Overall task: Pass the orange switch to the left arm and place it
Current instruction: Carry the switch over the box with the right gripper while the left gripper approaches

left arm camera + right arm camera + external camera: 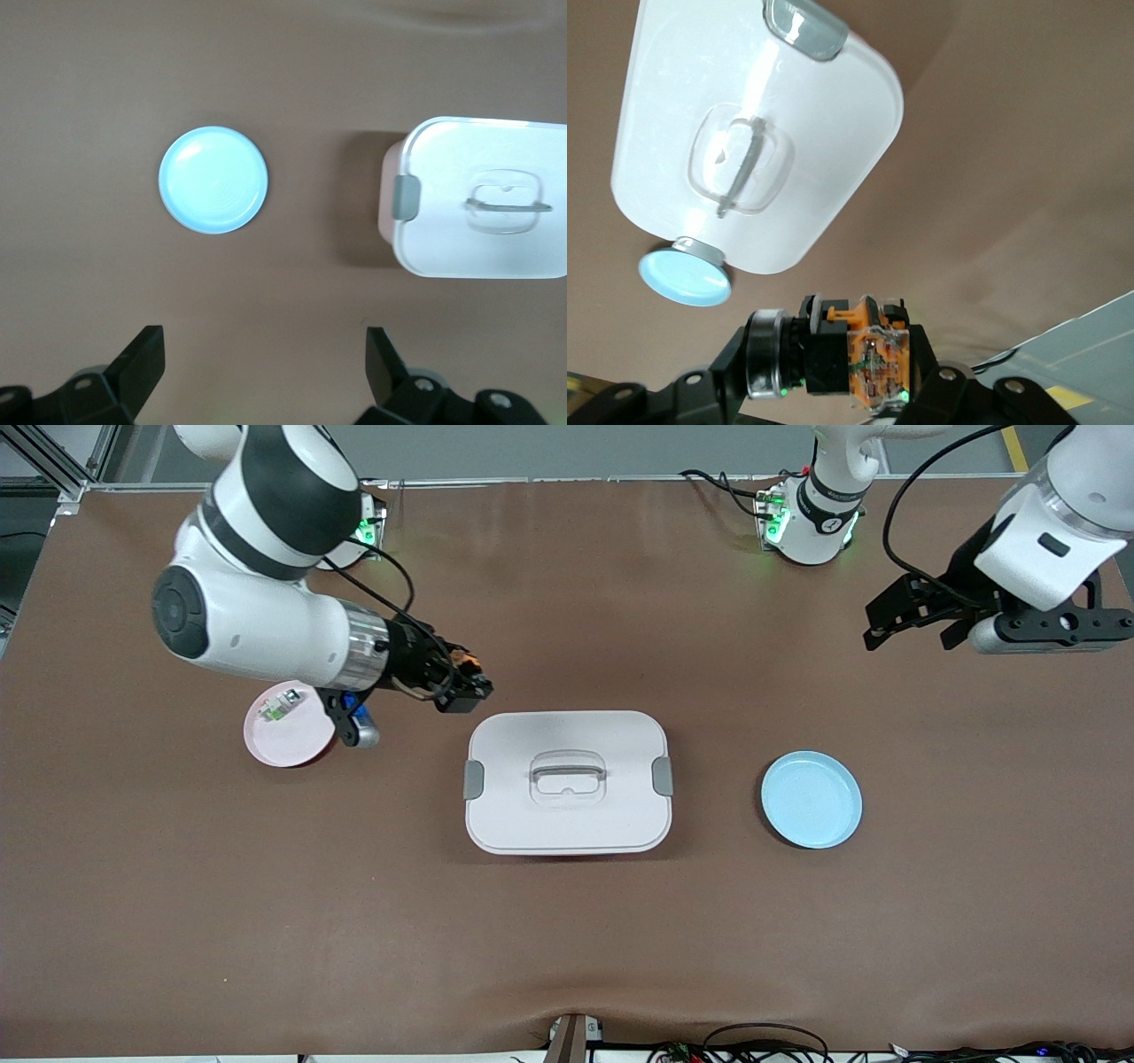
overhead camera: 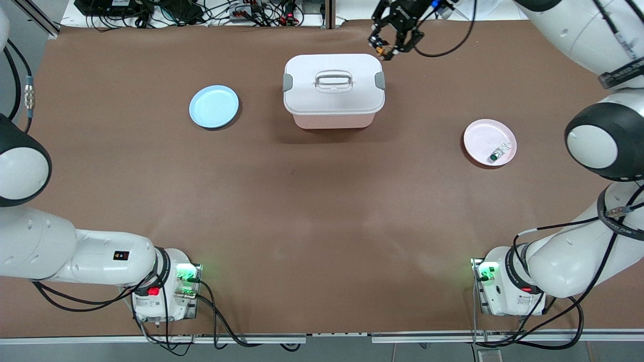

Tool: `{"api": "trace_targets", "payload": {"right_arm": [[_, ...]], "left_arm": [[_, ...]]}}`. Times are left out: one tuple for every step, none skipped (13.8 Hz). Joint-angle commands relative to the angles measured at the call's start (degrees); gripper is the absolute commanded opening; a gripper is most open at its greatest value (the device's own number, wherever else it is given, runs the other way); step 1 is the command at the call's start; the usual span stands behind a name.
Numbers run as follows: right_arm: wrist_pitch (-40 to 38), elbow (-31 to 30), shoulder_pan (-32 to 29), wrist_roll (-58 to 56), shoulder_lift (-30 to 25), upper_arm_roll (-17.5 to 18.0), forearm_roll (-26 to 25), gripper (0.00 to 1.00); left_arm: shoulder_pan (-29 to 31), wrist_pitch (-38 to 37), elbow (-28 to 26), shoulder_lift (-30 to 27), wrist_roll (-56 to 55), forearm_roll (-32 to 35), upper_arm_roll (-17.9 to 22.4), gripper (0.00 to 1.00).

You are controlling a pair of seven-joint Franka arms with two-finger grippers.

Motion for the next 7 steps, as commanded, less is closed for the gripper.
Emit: {"api": "trace_targets", "payload": {"right_arm": [[0.79, 7.79, 3.25, 10.63, 5.48, -0.69, 2.32, 0.0], [1.41, 9.9, 4.48, 13.27, 6.98, -0.69, 3.55, 0.0], [2.98, 11.74, 5.71, 15.56, 8.56, -0.69, 3.99, 0.0], [5.43, 12.72, 6.94, 17.93, 9.71, -0.69, 4.0, 0.0], [8.15, 12.9, 8.0, 19.61, 10.59, -0.6, 4.09, 0.0], [10.44, 13.51, 9.31, 20.84, 11.47, -0.6, 4.09, 0.0], [11.77, 14.83, 10.29, 22.42, 12.78, -0.6, 4.09, 0.0]], "left_arm": [[0.48, 5.74, -3.82, -1.42, 0.56, -5.33, -0.94, 1.0], [0.39, 7.58, -5.14, -1.51, 0.56, -6.84, -1.12, 1.0], [0.3, 9.78, -6.54, -1.6, 0.47, -7.2, -1.99, 1.0], [0.74, 11.45, -7.51, -1.68, 0.47, -7.99, -3.56, 1.0], [0.83, 12.08, -8.22, -1.6, 0.56, -9.91, -3.75, 1.0], [0.83, 12.87, -8.66, -1.42, 0.56, -11.93, -3.76, 1.0], [0.92, 13.05, -8.67, -0.9, 1.17, -13.34, -3.76, 1.0]]}}
